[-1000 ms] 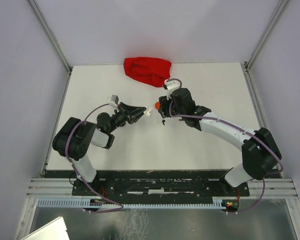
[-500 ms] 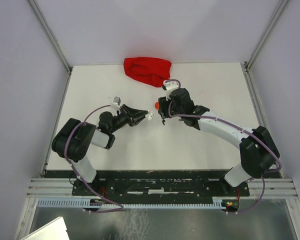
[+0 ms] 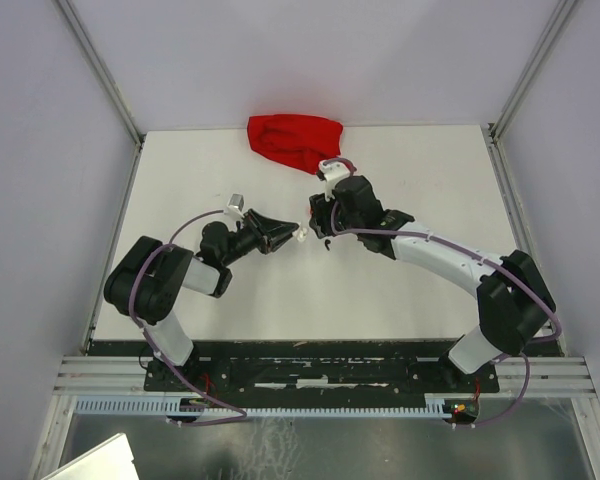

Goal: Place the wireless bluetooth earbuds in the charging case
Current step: Place the earbud in the charging case.

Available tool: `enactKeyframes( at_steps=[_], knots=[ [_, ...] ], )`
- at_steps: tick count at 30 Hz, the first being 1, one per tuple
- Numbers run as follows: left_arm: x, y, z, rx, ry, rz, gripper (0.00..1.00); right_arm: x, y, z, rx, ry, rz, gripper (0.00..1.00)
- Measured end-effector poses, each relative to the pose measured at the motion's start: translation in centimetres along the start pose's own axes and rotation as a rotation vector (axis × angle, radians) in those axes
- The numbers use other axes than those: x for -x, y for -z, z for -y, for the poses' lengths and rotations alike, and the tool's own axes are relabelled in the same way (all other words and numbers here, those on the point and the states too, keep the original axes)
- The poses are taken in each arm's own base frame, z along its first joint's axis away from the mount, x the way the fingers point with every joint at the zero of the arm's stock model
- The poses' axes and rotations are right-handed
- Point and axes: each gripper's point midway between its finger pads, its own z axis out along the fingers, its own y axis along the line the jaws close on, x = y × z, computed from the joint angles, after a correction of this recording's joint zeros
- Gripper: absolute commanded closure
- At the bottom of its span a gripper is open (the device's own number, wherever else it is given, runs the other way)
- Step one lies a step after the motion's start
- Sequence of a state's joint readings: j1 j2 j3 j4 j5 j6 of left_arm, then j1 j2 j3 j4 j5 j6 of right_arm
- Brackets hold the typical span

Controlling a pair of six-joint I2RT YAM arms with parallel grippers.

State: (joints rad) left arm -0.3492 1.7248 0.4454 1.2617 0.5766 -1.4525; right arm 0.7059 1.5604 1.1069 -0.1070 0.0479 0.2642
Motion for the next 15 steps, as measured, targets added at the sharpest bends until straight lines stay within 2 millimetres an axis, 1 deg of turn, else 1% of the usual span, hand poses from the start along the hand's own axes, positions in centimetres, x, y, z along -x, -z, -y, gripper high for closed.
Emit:
enactKeyframes(
  at_steps=[3,8,11,15],
  knots=[
    [0.1,-0.1,0.1,-0.003,-0.002,0.000,0.97,0.0,-0.3,-0.5,0.011,0.005,-0.004,0.41],
    [0.1,-0.1,0.2,-0.003,-0.003,0.000,0.97,-0.7,-1.0,-1.1,0.017,0.014,-0.027,0.41],
    [0.1,-0.1,0.0,0.005,0.002,-0.001,0.97,-0.8,-1.0,-1.2,0.020,0.017,-0.032,0.41],
    [0.2,-0.3,0.2,-0.001,-0.002,-0.001,0.97,-0.8,-0.9,-1.7,0.028,0.026,-0.033,0.41]
  ],
)
